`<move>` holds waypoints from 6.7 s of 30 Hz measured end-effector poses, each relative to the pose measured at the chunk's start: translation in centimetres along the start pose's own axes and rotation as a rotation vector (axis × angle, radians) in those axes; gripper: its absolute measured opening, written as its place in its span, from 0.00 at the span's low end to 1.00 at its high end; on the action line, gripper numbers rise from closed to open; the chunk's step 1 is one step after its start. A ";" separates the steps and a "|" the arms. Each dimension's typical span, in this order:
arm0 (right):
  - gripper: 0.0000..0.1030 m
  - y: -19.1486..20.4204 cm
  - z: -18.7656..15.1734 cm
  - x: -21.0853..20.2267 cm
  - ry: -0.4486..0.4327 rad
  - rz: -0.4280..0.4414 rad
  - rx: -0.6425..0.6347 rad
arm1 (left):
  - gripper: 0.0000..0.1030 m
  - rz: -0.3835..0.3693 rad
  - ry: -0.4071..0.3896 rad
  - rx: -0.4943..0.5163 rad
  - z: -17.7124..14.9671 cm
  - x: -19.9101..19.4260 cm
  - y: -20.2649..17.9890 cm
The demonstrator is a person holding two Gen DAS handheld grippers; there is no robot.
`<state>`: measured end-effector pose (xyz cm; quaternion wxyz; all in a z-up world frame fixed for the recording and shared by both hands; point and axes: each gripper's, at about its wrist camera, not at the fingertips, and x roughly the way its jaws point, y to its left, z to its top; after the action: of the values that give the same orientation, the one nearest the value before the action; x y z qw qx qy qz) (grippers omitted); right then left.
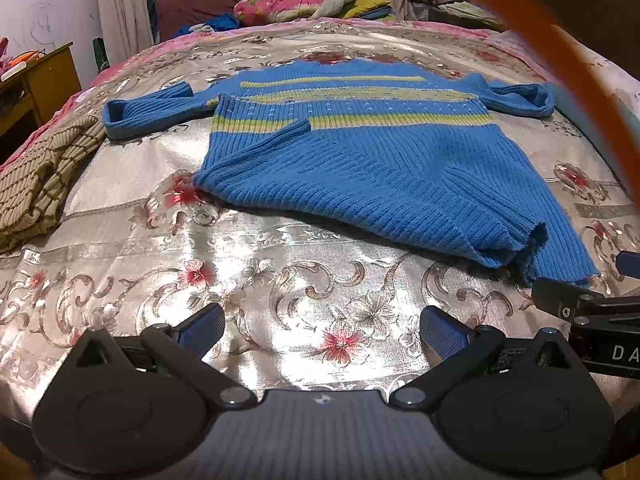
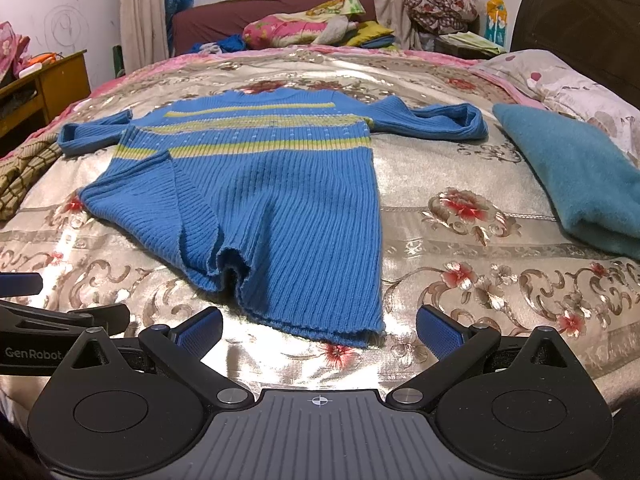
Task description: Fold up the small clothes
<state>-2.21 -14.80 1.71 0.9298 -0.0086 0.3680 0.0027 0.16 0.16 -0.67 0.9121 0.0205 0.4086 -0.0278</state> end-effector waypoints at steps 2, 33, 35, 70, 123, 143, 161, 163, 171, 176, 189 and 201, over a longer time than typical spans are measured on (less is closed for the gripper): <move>1.00 0.0 0.0 0.0 0.000 0.000 0.000 | 1.00 0.000 0.000 0.000 0.0 0.0 0.0; 0.99 -0.1 -0.4 0.3 0.006 0.002 0.002 | 1.00 0.009 0.016 0.008 0.0 0.0 0.0; 0.99 -0.2 -0.4 0.3 0.005 0.004 0.008 | 1.00 0.007 0.018 0.008 0.0 0.0 0.0; 0.70 -5.8 3.0 2.4 0.067 0.040 0.200 | 0.95 0.025 -0.121 0.180 9.4 4.9 3.5; 0.31 -11.1 5.1 3.2 0.212 0.152 0.257 | 0.30 -0.223 0.055 -0.079 3.9 -1.7 12.4; 0.05 -10.2 4.6 4.5 0.251 0.202 0.186 | 0.17 -0.201 0.158 -0.122 3.5 1.8 10.7; 0.10 -10.5 4.4 4.6 0.250 0.214 0.228 | 0.48 -0.100 0.079 -0.080 4.1 2.5 9.7; 0.11 -10.5 4.4 4.7 0.249 0.217 0.230 | 0.46 -0.090 0.091 -0.084 4.3 2.8 9.6; 0.07 -10.1 4.5 4.7 0.247 0.234 0.185 | 0.12 -0.147 0.134 -0.162 4.0 2.4 10.6; 0.05 -10.1 4.4 3.9 0.263 0.249 0.154 | 0.12 -0.165 0.149 -0.139 3.5 1.4 10.3; 0.08 -9.6 2.2 1.0 0.364 0.228 0.074 | 0.12 -0.179 0.202 -0.161 1.3 -1.5 11.5; 0.12 -10.2 6.0 -1.5 0.199 0.163 0.086 | 0.13 -0.160 0.069 -0.127 5.5 -3.8 10.7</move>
<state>0.92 -24.86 7.27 0.8849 0.0610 0.4576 0.0615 2.43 10.66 5.94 0.8919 -0.0690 0.4408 -0.0738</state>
